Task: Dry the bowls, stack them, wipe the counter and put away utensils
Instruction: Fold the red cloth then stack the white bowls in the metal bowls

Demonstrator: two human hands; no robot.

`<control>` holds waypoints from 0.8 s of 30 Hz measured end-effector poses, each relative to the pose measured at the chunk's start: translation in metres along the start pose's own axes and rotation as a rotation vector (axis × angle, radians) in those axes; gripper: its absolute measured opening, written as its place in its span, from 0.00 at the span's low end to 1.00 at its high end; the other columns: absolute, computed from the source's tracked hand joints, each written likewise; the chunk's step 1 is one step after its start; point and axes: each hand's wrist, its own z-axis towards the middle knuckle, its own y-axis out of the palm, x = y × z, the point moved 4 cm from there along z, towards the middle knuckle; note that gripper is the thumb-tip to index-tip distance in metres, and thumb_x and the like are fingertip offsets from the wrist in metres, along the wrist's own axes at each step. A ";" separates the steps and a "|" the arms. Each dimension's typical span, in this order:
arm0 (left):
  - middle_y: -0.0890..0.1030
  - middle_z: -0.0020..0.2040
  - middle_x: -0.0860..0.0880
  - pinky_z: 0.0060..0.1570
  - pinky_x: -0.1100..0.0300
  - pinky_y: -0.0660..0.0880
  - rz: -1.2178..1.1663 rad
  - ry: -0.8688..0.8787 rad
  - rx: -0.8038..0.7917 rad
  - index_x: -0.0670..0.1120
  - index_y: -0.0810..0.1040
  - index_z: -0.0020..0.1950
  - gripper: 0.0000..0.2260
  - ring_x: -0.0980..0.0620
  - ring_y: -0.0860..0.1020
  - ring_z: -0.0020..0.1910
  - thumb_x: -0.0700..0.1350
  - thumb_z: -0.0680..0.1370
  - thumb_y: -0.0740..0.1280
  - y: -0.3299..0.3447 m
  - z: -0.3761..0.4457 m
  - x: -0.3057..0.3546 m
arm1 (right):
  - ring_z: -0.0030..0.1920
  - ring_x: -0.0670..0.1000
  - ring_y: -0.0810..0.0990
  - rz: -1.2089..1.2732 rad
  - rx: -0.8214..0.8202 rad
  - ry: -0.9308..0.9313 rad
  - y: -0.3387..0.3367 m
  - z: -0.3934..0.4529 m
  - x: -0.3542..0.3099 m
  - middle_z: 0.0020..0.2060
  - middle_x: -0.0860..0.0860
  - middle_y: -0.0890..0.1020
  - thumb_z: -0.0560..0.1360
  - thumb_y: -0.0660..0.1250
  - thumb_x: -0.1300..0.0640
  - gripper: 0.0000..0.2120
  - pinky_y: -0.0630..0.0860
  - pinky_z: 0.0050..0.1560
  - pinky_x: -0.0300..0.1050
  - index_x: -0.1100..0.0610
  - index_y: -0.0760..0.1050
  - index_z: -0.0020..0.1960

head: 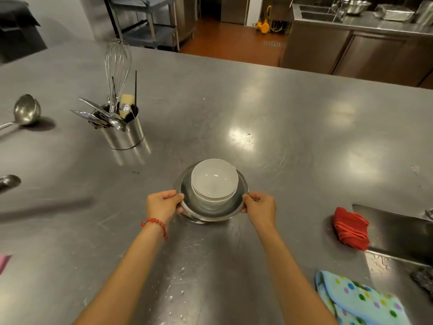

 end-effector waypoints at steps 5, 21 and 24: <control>0.78 0.26 0.48 0.26 0.68 0.77 0.045 0.002 -0.012 0.37 0.80 0.43 0.04 0.60 0.76 0.20 0.31 0.73 0.67 -0.008 0.020 -0.011 | 0.30 0.49 0.77 -0.039 -0.008 0.018 0.020 0.000 0.010 0.29 0.62 0.79 0.74 0.64 0.63 0.11 0.77 0.33 0.35 0.69 0.78 0.39; 0.78 0.31 0.44 0.24 0.70 0.75 0.238 0.106 -0.006 0.39 0.81 0.39 0.01 0.53 0.76 0.23 0.35 0.70 0.72 -0.016 0.036 -0.022 | 0.36 0.52 0.78 -0.174 0.056 -0.026 0.037 0.006 0.024 0.35 0.57 0.83 0.72 0.69 0.57 0.06 0.74 0.40 0.45 0.59 0.80 0.40; 0.79 0.34 0.43 0.34 0.57 0.80 0.198 0.085 0.020 0.38 0.79 0.43 0.05 0.46 0.77 0.30 0.34 0.69 0.72 -0.014 0.037 -0.023 | 0.39 0.53 0.80 -0.056 0.032 0.060 0.038 0.010 0.027 0.37 0.55 0.82 0.71 0.70 0.58 0.06 0.78 0.46 0.47 0.59 0.80 0.47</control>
